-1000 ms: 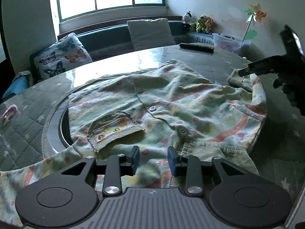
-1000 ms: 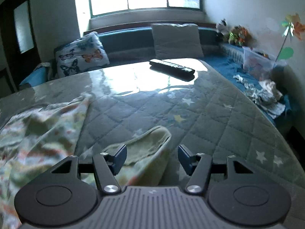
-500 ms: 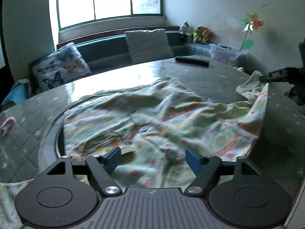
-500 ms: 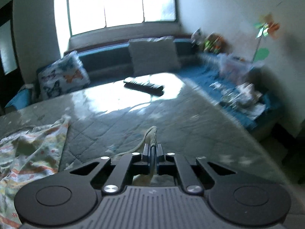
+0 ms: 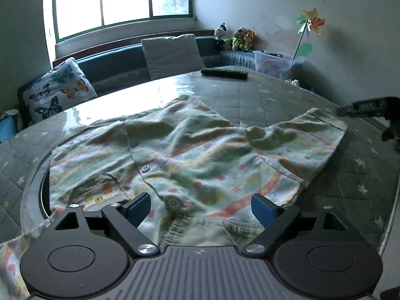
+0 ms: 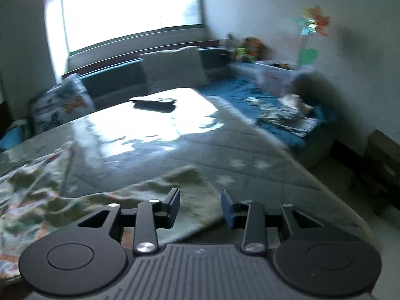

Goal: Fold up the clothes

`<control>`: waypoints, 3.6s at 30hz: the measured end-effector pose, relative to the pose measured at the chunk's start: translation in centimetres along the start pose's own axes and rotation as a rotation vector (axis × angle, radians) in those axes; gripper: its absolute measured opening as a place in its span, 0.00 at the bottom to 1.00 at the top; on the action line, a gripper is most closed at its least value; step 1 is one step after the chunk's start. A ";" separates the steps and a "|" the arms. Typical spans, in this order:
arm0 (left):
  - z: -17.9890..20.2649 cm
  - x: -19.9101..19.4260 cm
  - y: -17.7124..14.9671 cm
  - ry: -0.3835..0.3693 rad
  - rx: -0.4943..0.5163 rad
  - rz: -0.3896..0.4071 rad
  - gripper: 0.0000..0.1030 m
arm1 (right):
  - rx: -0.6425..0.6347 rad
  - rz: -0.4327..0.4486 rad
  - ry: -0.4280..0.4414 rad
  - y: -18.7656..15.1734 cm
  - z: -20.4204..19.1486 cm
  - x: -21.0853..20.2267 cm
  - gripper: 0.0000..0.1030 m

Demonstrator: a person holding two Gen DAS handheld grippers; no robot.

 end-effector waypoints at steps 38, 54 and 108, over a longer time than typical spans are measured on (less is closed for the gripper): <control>-3.3 -4.8 -5.0 -0.093 -0.085 -0.015 0.91 | -0.178 -0.051 0.062 -2.0 -5.5 0.8 0.66; -9.9 -7.0 -4.4 0.171 -0.203 0.071 1.00 | -0.469 -0.131 0.603 -7.8 -23.5 -7.8 0.68; -7.7 0.7 -1.5 0.324 0.052 0.026 0.98 | -0.404 -0.114 0.709 -7.6 -25.8 -9.9 0.02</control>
Point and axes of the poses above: each gripper's, at about its wrist camera, not at the fingertips, and x roughly the way its jaws point, z to its right, y to its top, the point moved 8 cm from there along x, roughly the way its jaws point, and after that the axes turned 1 degree about -z, right-handed, at the moved point
